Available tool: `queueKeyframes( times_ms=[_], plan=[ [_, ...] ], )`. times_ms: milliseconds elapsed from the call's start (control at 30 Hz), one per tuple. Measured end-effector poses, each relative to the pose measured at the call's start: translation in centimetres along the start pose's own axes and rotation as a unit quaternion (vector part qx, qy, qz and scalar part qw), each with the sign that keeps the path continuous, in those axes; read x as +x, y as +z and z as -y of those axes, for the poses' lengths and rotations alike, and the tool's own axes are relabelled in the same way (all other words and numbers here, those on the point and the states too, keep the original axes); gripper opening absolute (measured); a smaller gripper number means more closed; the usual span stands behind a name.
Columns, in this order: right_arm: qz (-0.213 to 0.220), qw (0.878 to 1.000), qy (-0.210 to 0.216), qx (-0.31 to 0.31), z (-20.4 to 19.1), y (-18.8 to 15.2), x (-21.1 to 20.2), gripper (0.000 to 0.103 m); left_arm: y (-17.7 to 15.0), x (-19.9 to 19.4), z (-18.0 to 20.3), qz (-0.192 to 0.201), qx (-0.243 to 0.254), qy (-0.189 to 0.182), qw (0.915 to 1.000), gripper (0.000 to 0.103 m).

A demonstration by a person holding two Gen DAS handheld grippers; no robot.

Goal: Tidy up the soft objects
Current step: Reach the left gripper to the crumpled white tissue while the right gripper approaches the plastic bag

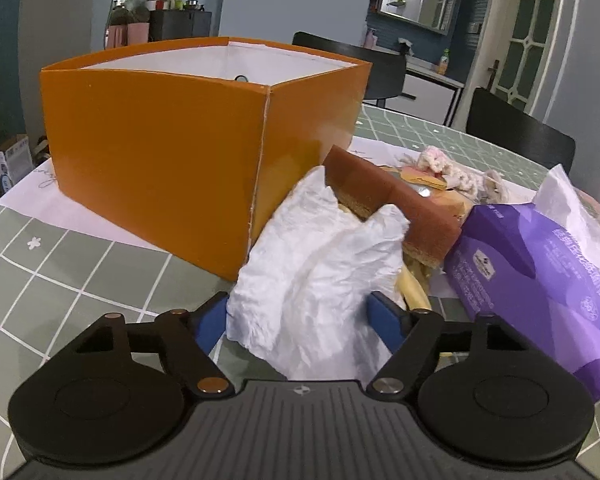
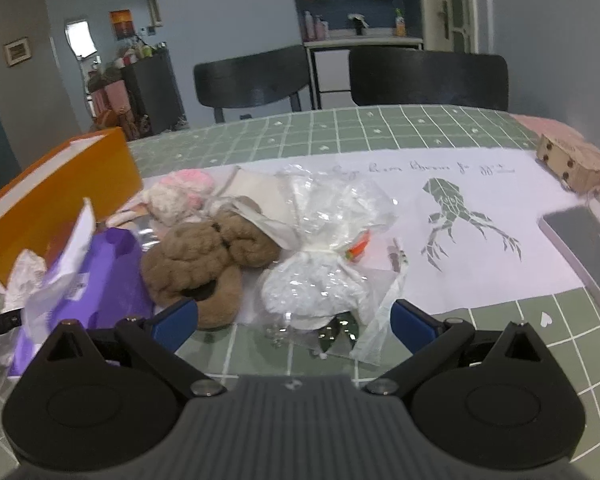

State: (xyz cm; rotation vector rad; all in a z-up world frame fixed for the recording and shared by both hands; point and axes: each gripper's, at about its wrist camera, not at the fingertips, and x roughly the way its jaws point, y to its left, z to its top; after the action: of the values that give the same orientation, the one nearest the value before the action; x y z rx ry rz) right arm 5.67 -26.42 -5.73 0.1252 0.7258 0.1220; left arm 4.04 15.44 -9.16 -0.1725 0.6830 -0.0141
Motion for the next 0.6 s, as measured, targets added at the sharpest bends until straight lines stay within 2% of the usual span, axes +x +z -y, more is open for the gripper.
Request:
queueKeyframes(
  times_ms=[167,300,433,533,567,600],
  plan=[
    [-0.001,1.0,-0.021,0.004,0.4,0.1,1.6,0.099,-0.3,-0.2,0.6,-0.002,0.019,-0.001,0.9998,0.078],
    [0.009,1.0,-0.027,0.002,0.6,0.7,2.5,0.088,-0.5,-0.4,0.6,0.002,0.019,-0.003,0.9998,0.077],
    [0.013,0.999,-0.037,-0.012,0.4,1.1,3.8,0.085,-0.4,-0.4,0.8,0.001,0.026,-0.001,0.9997,0.077],
    [0.013,0.999,-0.041,-0.027,0.1,1.3,4.8,0.076,-0.3,-0.4,0.8,0.001,0.026,-0.003,0.9996,0.077],
    [0.009,0.999,-0.039,-0.029,0.1,1.3,5.0,0.068,-0.3,-0.4,0.8,0.001,0.027,-0.003,0.9996,0.077],
    [0.004,0.999,-0.035,-0.028,0.2,1.4,5.1,0.065,-0.3,-0.4,0.7,0.001,0.028,-0.004,0.9996,0.077]
  ],
)
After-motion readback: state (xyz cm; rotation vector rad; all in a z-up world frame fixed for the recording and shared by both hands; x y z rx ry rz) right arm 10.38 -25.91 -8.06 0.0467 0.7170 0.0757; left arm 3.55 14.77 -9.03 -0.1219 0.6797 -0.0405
